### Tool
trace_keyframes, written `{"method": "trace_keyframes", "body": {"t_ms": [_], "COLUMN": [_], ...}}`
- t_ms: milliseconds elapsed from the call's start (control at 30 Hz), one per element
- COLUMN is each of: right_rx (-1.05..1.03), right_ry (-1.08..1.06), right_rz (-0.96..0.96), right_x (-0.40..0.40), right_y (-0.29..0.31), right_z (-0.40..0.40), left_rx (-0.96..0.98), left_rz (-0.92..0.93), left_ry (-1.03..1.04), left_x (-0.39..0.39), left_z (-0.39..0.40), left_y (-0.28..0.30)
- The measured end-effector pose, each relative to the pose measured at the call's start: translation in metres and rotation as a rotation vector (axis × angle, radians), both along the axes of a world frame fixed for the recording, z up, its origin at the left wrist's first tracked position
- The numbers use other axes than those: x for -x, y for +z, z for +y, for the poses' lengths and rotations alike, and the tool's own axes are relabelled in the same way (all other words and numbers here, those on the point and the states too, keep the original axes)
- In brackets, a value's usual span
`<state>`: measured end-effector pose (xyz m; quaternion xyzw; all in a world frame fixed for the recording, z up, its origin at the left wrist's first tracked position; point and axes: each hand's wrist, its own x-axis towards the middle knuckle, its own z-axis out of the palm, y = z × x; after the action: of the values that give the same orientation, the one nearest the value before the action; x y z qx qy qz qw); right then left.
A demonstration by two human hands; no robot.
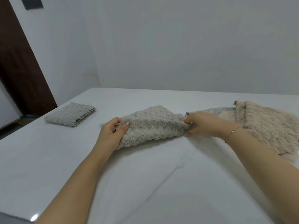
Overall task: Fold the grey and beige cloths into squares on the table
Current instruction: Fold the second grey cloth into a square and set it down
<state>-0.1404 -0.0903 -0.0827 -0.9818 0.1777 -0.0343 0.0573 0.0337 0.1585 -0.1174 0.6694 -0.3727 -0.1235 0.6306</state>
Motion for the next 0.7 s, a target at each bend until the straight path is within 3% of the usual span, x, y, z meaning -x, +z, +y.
{"method": "trace_keyframes", "body": {"t_ms": [367, 700], "right_rx": [-0.665, -1.052], "right_ry": [0.123, 0.213], "right_rz": [0.175, 0.201], "right_x": [0.029, 0.028], "right_y": [0.041, 0.034], "right_z": [-0.003, -0.009], "left_rx": [-0.007, -0.035], "left_rz": [0.144, 0.308], "left_ry": [0.007, -0.107], "left_x": [-0.008, -0.010], "left_z": [0.021, 0.039], "left_y": [0.005, 0.009]}}
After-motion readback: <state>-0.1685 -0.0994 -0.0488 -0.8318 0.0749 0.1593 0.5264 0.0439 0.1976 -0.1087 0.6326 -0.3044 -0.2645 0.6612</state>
